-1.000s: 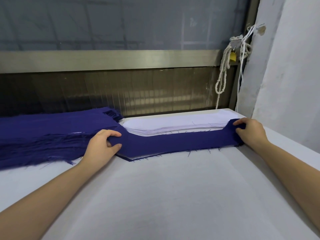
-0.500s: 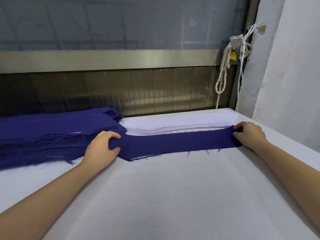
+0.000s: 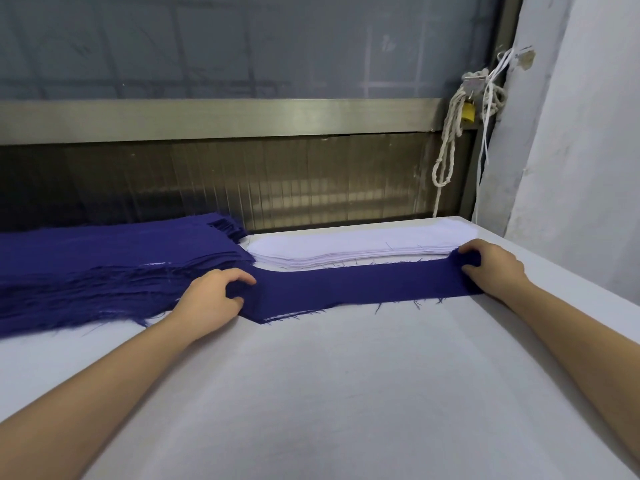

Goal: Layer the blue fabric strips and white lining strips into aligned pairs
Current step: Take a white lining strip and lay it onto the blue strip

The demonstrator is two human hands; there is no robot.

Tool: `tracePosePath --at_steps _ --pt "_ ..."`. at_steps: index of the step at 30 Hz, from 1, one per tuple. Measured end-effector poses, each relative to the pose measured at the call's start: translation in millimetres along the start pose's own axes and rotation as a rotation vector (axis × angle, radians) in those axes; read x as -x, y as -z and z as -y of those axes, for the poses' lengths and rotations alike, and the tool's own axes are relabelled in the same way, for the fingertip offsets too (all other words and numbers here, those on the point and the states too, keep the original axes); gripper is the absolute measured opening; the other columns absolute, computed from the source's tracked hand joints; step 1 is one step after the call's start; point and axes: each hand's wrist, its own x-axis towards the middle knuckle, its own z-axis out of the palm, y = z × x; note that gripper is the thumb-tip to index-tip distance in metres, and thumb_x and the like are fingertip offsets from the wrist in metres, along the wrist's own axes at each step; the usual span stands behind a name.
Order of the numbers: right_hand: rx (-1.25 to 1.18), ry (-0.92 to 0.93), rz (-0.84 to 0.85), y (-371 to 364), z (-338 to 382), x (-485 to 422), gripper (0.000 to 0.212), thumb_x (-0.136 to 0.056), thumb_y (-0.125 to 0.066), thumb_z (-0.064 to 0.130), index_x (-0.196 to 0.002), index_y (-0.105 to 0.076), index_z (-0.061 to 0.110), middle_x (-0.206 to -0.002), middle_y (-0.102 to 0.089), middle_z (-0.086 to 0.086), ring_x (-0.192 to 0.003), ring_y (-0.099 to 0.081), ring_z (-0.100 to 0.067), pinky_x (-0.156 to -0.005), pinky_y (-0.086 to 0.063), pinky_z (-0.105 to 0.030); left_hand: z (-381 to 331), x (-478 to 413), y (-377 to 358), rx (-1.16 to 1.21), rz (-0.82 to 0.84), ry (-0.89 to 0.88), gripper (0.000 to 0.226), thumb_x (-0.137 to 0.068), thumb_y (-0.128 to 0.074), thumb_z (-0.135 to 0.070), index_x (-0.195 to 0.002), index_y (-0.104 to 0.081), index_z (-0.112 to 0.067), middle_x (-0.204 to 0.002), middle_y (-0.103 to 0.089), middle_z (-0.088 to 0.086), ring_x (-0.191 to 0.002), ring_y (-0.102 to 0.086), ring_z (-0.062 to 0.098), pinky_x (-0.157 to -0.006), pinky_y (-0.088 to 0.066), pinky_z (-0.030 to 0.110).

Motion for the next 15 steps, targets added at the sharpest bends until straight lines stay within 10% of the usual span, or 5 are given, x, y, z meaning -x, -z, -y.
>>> tracePosePath --at_steps 15 --pt "-0.565 0.159 -0.216 3.8 16.6 2.7 0.043 -0.077 -0.056 -0.015 -0.105 -0.064 0.017 -0.114 -0.059 -0.006 -0.108 -0.054 -0.027 -0.096 -0.044 -0.040 5.7 -2.2 24.4 0.363 -0.258 0.115 0.039 -0.089 -0.047 0.012 -0.092 -0.074 -0.017 -0.100 -0.063 -0.003 -0.094 -0.056 0.014 -0.080 -0.044 0.025"
